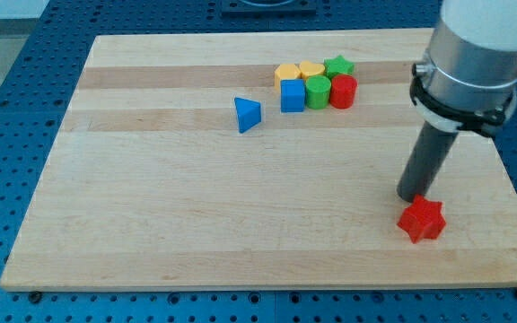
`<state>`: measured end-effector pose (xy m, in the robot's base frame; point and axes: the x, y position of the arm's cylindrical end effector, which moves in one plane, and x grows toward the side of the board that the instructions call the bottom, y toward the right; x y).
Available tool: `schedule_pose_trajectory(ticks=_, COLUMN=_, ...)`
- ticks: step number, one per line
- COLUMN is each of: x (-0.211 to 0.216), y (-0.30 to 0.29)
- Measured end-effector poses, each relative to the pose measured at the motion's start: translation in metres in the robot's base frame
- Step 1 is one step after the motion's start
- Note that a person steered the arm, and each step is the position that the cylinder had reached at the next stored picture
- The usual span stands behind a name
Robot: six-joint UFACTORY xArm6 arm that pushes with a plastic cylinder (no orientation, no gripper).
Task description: Move your arm towards top left
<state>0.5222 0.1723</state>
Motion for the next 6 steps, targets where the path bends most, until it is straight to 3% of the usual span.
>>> schedule_pose_trajectory(ticks=1, x=0.003, y=0.006)
schedule_pose_trajectory(ticks=2, x=-0.026, y=-0.012)
schedule_pose_trajectory(ticks=4, x=-0.053, y=-0.197)
schedule_pose_trajectory(ticks=6, x=-0.133, y=-0.292)
